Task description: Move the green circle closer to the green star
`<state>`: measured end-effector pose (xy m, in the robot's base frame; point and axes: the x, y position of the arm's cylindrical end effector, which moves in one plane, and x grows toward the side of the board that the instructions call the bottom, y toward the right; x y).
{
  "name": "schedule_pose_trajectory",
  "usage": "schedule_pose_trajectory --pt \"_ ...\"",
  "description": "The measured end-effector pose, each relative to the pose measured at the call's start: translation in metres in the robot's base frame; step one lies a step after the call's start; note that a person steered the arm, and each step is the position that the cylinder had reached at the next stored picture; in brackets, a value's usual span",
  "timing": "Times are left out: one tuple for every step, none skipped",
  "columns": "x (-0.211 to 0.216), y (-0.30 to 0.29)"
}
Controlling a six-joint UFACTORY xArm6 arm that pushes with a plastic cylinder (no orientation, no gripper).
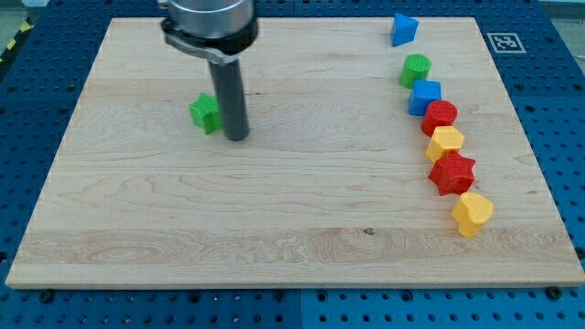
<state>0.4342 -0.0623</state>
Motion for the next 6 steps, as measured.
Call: schedule_pose_trajectory --pt "-0.01 0.034" --pt "-0.045 0.045" --pt "-0.095 0.046" --pt "-0.15 0.059" --pt "-0.168 0.094" --pt "-0.168 0.095"
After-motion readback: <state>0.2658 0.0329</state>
